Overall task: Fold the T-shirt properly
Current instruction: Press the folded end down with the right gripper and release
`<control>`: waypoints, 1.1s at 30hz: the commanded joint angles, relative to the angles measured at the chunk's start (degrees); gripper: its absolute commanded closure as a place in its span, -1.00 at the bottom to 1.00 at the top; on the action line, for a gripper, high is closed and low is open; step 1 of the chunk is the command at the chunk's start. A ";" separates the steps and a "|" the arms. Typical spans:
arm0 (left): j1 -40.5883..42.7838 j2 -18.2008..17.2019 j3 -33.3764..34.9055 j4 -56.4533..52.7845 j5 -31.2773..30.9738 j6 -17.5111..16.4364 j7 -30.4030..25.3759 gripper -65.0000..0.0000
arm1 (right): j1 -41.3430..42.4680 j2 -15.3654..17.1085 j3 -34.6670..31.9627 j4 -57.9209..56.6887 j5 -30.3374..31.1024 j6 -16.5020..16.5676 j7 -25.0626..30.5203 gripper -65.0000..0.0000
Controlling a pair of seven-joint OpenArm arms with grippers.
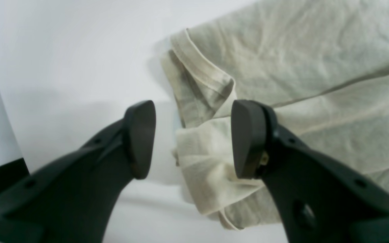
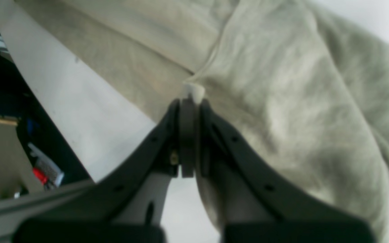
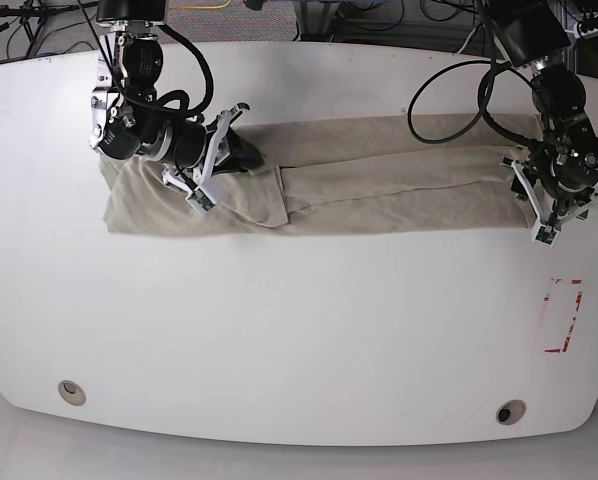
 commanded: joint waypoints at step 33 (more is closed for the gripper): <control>-3.27 1.08 -7.32 0.88 -15.52 0.12 2.43 -0.51 | 0.80 1.65 11.56 2.02 -23.65 0.32 7.68 0.87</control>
